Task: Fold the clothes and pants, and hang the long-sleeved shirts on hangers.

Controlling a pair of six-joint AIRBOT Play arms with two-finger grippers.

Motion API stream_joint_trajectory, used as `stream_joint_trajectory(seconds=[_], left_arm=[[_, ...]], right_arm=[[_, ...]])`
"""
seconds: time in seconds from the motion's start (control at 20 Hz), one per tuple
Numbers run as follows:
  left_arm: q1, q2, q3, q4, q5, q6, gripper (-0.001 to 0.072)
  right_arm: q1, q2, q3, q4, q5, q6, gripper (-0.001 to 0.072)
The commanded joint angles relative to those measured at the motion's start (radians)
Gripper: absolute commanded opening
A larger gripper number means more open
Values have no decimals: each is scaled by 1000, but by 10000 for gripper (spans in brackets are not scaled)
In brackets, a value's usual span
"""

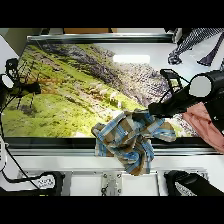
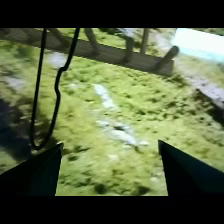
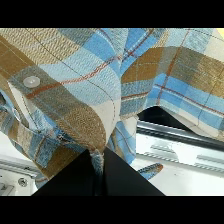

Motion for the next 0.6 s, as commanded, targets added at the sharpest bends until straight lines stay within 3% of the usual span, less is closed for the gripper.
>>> stream_joint_trajectory(seconds=[0.0,0.55], left_arm=[[31,-100,1,153,74,27,640],[32,-286,3,335,164,27,616]], right_arm=[[1,-1,0,0,0,0,19],[1,-1,0,0,0,0,19]])
